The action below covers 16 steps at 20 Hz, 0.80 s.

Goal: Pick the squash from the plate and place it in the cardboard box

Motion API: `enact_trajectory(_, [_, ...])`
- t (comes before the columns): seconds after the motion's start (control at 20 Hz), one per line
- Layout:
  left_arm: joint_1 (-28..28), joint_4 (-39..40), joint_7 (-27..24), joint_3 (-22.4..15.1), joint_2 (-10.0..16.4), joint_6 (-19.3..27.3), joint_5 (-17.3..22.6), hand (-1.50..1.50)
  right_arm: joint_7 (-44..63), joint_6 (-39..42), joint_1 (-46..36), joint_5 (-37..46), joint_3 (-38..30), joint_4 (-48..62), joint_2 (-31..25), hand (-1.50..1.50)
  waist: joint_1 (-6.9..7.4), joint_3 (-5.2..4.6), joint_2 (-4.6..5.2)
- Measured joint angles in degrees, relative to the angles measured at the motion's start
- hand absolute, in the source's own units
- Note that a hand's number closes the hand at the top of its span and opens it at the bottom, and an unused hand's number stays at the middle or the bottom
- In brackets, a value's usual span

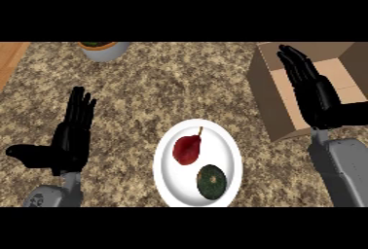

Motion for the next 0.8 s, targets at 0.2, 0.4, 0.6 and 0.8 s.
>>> enact_trajectory(0.2, [1.02, 3.87, 0.42, 0.19, 1.5, 0.39, -2.36, 0.0, 3.25, -7.15, 5.7, 6.48, 2.96, -8.29, 0.02, 1.5, 0.64, 0.06, -0.04])
enact_trajectory(0.4, [3.09, 7.48, 2.32, 0.84, 4.39, 1.46, -4.37, 0.0, 7.02, -12.37, 9.61, 19.43, 7.61, -10.47, -5.95, 1.5, -0.31, -0.66, -0.19])
enact_trajectory(0.6, [4.87, 9.59, 3.65, 1.15, 5.49, 1.66, -4.8, 0.0, 10.08, -22.57, 16.4, 29.26, 10.74, -16.26, -4.67, -1.5, -1.24, -1.09, -1.29])
enact_trajectory(0.8, [5.3, 10.72, 4.43, 1.42, 6.09, 1.3, -4.84, 0.0, 13.49, -29.13, 24.45, 41.14, 15.41, -23.58, -5.64, -1.5, -1.37, -1.13, -1.51])
